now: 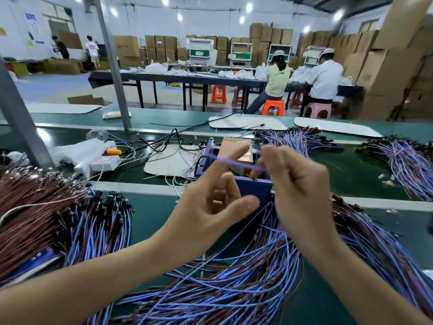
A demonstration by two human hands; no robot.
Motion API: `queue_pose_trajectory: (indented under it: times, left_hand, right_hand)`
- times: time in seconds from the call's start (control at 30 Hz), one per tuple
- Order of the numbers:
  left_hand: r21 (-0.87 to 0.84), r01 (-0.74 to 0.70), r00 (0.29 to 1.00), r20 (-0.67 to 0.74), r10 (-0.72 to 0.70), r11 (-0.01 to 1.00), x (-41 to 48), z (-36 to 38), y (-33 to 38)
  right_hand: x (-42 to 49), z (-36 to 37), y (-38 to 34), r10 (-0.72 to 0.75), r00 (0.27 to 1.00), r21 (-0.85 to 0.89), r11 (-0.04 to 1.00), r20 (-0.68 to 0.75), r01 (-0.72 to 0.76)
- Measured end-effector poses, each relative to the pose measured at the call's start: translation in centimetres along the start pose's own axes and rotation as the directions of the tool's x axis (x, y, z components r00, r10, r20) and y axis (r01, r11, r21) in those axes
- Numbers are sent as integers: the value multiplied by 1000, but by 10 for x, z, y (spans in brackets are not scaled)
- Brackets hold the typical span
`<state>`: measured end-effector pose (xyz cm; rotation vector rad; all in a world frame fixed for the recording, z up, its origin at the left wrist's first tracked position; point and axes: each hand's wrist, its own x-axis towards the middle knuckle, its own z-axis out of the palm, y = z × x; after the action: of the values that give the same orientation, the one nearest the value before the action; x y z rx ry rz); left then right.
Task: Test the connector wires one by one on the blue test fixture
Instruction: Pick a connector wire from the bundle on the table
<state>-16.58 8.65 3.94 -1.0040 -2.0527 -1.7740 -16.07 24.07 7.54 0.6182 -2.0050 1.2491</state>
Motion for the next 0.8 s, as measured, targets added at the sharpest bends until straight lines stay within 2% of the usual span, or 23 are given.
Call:
queue_pose_trajectory:
  times: [0.03,0.07,0.17,0.23,0.33,0.43,0.47,0.53,0.63,0.7,0.8]
  left_hand:
    - [-68,-26,998,-67,22,997,-1,1,4]
    - [-124,-29,992,-127,13,992,-3,2,7]
    - [-264,72,966,-220,-133,962,-5,0,3]
    - [-316,153,949,-218,-229,936,-6,-5,-6]
    - [-414,287,907,-173,-384,864,-5,-13,-21]
    - [-511,436,839,-67,-540,741,3,-28,-34]
    - [-492,506,810,-10,-586,708,7,-33,-37]
    - [-277,661,741,89,-666,698,15,-41,-44]
    - [112,756,633,124,-764,644,28,-44,-51]
    - [277,732,621,106,-776,623,39,-43,-53]
    - [425,664,662,51,-748,616,52,-42,-57]
  right_hand:
    - [-9,9,-7,13,997,59,998,76,-18]
    - [-17,18,-3,56,994,94,993,91,-64]
    - [-21,17,12,196,969,129,968,148,-216]
    - [-33,23,14,277,933,120,943,230,-310]
    - [-36,18,34,428,882,165,872,196,-460]
    - [-29,8,61,640,751,334,681,161,-652]
    - [-26,4,70,689,711,346,639,138,-687]
    - [-20,-5,91,729,682,259,650,51,-714]
    - [-12,-13,110,686,723,58,727,-76,-684]
    - [-7,-13,114,661,740,-11,745,-122,-667]
    - [-5,-9,118,645,750,-48,753,-147,-656]
